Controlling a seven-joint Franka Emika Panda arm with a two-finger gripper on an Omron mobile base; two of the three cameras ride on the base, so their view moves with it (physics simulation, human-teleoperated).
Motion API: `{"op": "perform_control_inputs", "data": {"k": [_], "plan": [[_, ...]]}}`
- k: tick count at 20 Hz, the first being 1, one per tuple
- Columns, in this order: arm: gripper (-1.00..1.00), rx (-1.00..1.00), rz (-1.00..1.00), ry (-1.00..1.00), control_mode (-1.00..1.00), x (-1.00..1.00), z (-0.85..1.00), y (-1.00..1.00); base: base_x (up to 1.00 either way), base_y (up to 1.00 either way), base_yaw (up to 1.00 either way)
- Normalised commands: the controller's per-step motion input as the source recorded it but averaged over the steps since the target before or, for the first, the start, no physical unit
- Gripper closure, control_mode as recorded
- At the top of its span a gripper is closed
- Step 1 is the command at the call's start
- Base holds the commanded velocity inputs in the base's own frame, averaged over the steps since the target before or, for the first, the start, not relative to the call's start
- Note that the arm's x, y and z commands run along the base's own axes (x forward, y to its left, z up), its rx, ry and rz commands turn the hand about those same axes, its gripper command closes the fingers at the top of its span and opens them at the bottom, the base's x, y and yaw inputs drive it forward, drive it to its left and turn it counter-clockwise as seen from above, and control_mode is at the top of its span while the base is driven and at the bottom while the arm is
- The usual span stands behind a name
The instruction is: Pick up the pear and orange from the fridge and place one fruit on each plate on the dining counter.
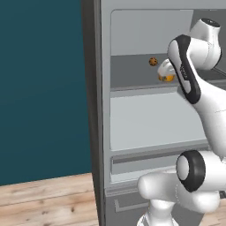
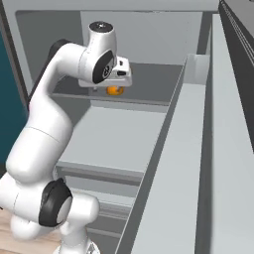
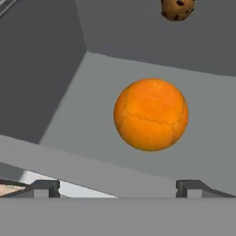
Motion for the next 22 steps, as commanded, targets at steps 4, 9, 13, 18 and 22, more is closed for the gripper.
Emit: {"op": "perform_control_inputs", "data": {"k": [4, 9, 13, 18, 22], "plan": [[-1.0, -0.01, -0.11, 0.06, -1.0, 0.52, -0.14, -0.03, 0.0, 0.0, 0.0], [-1.0, -0.02, -0.1, 0.11, -1.0, 0.48, -0.26, 0.0, 0.0, 0.0, 0.0], [-1.0, -0.01, -0.09, 0.09, -1.0, 0.39, -0.26, -0.03, 0.0, 0.0, 0.0], [-1.0, -0.01, -0.04, 0.05, -1.0, 0.15, -0.23, -0.01, 0.0, 0.0, 0.0], [1.0, -0.06, 0.0, 0.0, -1.0, -0.15, -0.3, 0.03, 0.0, 0.0, 0.0]]}}
